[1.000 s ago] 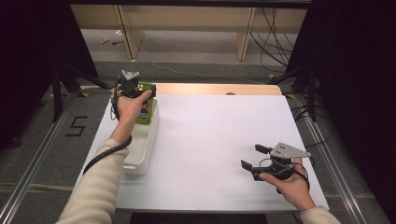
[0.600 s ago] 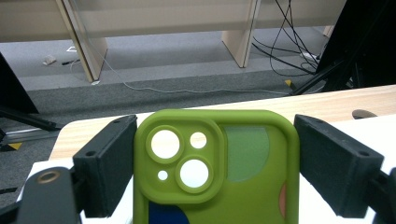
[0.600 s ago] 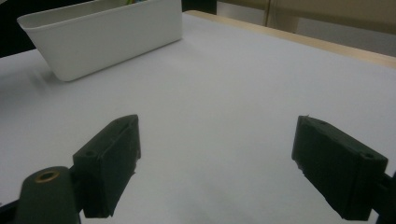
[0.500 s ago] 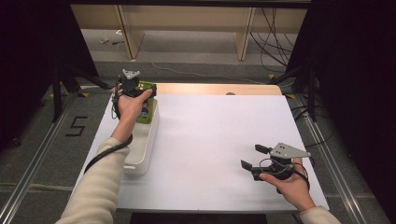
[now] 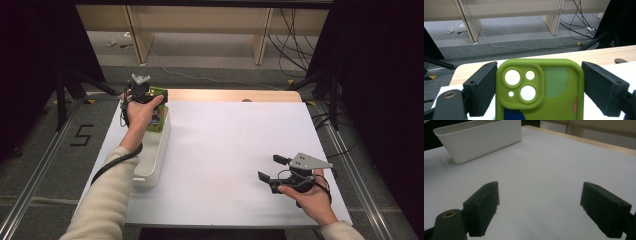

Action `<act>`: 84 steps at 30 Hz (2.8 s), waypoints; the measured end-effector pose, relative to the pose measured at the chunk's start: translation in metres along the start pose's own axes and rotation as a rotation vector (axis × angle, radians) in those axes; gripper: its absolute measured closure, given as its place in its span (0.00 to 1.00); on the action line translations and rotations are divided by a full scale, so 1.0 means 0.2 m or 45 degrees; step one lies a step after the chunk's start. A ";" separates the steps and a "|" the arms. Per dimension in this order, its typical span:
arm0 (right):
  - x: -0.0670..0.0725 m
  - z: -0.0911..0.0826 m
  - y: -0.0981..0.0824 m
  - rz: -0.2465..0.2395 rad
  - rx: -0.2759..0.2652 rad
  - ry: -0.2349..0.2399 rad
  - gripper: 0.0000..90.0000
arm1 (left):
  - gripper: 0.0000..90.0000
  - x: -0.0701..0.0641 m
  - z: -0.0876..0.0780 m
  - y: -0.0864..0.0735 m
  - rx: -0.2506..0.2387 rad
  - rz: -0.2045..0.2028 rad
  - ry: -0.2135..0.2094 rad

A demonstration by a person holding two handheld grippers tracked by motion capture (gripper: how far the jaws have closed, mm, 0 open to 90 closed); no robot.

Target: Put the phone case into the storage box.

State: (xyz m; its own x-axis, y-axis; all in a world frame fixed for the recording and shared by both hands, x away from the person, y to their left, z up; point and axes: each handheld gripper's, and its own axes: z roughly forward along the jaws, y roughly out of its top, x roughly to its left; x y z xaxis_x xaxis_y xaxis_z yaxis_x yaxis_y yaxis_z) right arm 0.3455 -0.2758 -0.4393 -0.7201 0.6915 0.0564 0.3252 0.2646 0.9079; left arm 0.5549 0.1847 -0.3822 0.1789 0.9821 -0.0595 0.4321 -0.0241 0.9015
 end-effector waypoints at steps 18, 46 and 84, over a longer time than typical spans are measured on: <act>0.00 0.00 0.00 0.001 -0.001 0.001 0.18 | 0.18 0.00 0.03 -0.01 0.024 0.001 -0.001; 0.00 0.00 0.00 0.002 0.001 0.001 0.18 | 0.18 0.01 0.05 -0.03 0.063 0.013 0.002; 0.00 0.00 0.00 0.001 0.001 0.002 0.18 | 0.17 0.03 0.08 -0.07 0.133 0.014 0.018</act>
State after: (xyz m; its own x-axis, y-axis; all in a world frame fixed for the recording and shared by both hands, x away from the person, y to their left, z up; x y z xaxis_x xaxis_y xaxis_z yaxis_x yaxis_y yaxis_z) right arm 0.3451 -0.2761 -0.4391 -0.7209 0.6907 0.0576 0.3262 0.2648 0.9075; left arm 0.5644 0.1878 -0.4017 0.1718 0.9842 -0.0430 0.5200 -0.0535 0.8525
